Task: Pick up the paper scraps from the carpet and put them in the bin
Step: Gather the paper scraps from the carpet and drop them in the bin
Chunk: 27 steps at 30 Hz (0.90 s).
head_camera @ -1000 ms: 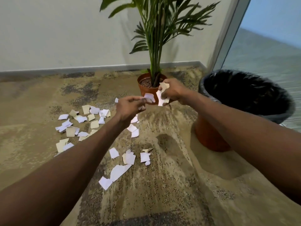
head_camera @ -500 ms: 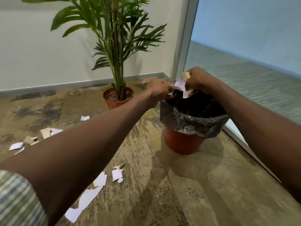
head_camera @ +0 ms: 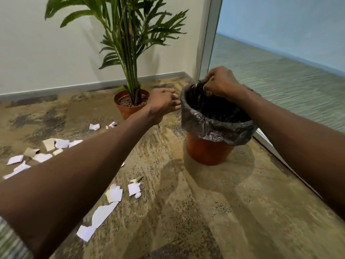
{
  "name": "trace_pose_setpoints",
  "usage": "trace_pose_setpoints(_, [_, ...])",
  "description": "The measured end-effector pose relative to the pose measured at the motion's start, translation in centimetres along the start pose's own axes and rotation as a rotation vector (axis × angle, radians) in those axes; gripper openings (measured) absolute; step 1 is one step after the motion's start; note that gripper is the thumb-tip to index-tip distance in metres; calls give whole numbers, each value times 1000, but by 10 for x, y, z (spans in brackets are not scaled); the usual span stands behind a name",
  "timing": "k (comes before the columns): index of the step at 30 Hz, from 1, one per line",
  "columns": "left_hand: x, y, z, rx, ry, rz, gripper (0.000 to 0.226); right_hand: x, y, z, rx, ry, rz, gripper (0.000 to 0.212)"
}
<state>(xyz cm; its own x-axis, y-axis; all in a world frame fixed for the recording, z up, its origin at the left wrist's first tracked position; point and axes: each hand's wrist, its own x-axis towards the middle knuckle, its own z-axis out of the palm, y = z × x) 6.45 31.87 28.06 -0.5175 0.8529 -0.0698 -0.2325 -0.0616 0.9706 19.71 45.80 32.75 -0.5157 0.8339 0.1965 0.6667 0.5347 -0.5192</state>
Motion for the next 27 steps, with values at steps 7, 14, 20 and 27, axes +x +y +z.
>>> trace_pose_setpoints(7, [-36, -55, -115, 242, 150, -184, 10, -24, -56, 79, 144, -197, -353, 9])
trace_pose_setpoints(14, [-110, -129, -203, 855, 225, -331, 44, -75, -54, 210, -56, -795, -399, 15])
trace_pose_setpoints(20, [-181, -190, -261, 1536, -121, -535, 156, -117, -46, 288, -317, -1073, -448, 102])
trace_pose_setpoints(27, [-216, -229, -294, 1587, -13, -507, 147, -153, -38, 336, -367, -1078, -544, 82])
